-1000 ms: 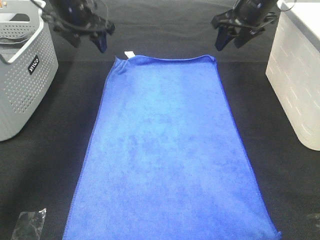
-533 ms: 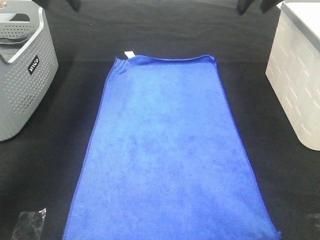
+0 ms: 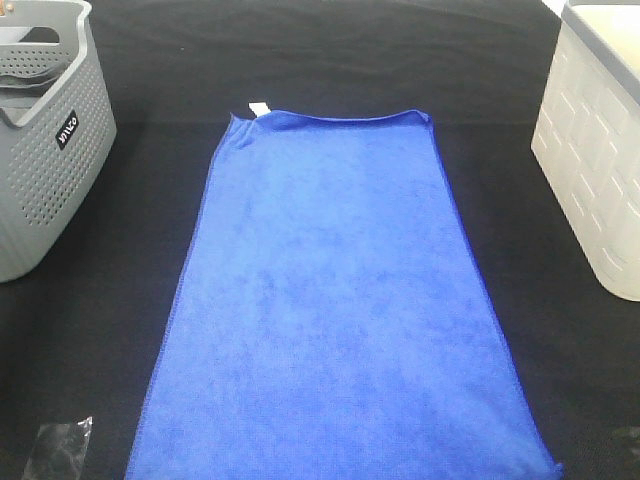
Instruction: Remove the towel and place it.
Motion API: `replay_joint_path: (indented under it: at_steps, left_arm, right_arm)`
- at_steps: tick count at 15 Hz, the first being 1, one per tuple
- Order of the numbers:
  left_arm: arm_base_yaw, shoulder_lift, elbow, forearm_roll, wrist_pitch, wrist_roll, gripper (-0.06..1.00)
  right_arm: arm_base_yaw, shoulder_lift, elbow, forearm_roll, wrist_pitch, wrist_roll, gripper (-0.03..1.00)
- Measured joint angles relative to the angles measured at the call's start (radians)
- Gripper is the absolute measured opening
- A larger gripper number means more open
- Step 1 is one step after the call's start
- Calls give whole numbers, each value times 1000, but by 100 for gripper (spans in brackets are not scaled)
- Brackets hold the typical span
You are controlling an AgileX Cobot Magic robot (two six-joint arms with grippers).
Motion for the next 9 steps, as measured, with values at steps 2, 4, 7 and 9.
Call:
replay_joint_path:
  at_steps: [2, 4, 7, 9]
  left_arm:
    - [10, -95, 113, 2, 0, 32, 68]
    - [12, -231, 263, 2, 0, 38, 69]
    - [12, -504, 515, 6, -48, 18, 69]
    - [12, -685, 666, 24, -96, 7, 69]
  right_arm:
    - [2, -83, 122, 20, -2, 0, 60]
    - [2, -244, 321, 19, -1, 0, 60]
    - [2, -565, 644, 7, 0, 0, 60]
    - [2, -776, 806, 4, 1, -28, 60]
